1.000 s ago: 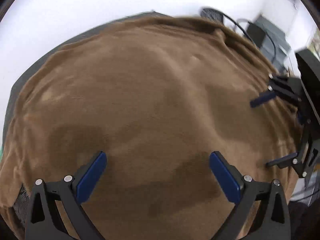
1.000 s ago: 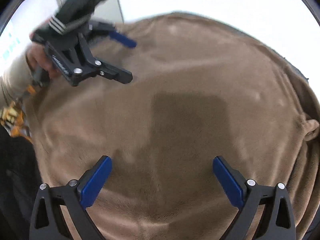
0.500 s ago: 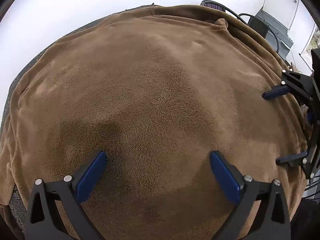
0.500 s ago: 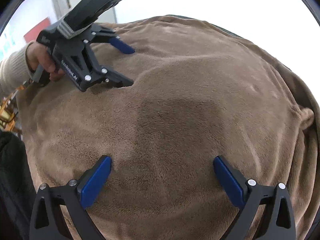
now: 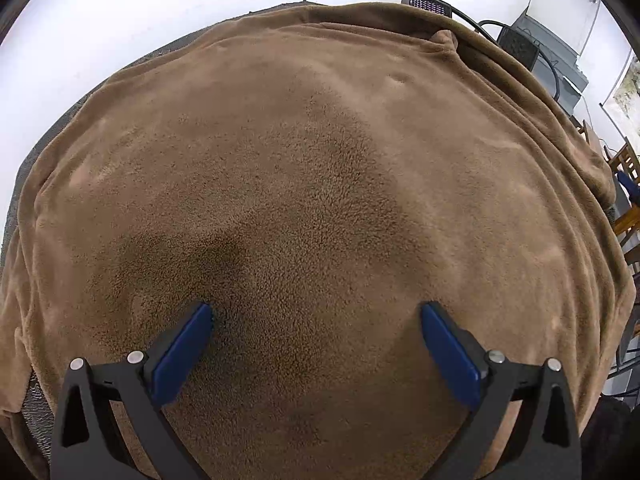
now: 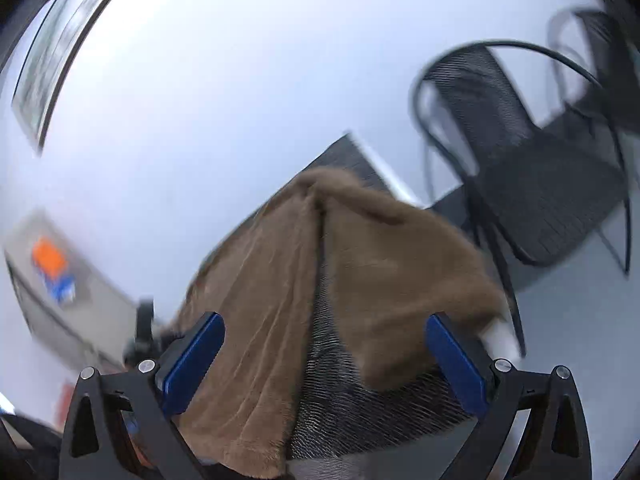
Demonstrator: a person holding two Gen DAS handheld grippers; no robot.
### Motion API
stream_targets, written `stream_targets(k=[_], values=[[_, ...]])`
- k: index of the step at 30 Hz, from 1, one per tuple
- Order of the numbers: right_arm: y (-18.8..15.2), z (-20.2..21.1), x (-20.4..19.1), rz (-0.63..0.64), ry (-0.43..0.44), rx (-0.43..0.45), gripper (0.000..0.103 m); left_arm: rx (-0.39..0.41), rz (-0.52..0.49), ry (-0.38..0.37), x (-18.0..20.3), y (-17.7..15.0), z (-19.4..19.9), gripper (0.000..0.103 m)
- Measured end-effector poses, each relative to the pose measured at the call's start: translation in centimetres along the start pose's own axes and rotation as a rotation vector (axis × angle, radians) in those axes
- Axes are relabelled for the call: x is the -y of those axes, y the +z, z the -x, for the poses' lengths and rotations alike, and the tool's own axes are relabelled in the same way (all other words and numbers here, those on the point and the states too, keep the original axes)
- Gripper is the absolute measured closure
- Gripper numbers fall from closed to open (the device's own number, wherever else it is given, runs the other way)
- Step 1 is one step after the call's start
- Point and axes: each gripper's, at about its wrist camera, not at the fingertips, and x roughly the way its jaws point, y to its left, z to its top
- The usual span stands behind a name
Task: Fold clothes
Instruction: 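Grasp a blanket corner with the right gripper and lift it up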
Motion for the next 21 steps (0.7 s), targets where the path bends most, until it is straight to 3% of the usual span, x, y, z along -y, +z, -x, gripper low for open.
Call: stream_targets(k=[3, 4, 5, 8, 15, 21], values=[[-0.3, 0.2, 1.8, -0.101, 0.001, 0.002, 0.015, 0.010, 0.002, 0.001, 0.1, 0.2, -0.2, 0.000], [-0.3, 0.3, 2.3, -0.135, 0.001, 0.003, 0.032, 0.014, 0.003, 0.001, 0.1, 0.3, -0.2, 0.000], [-0.4, 0.3, 2.9, -0.168, 0.002, 0.004, 0.040, 0.017, 0.004, 0.001, 0.1, 0.4, -0.3, 0.000], [-0.4, 0.4, 4.5, -0.238, -0.015, 0.003, 0.041, 0.029, 0.006, 0.002, 0.2, 0.6, -0.4, 0.000], [0.7, -0.6, 4.5, -0.222, -0.063, 0.000, 0.047, 0.057, 0.002, -0.002, 0.2, 0.5, -0.5, 0.000], [1.4, -3.0, 4.2, -0.165, -0.152, -0.037, 0.082, 0.080, -0.001, -0.005, 0.4, 0.8, -0.8, 0.000]])
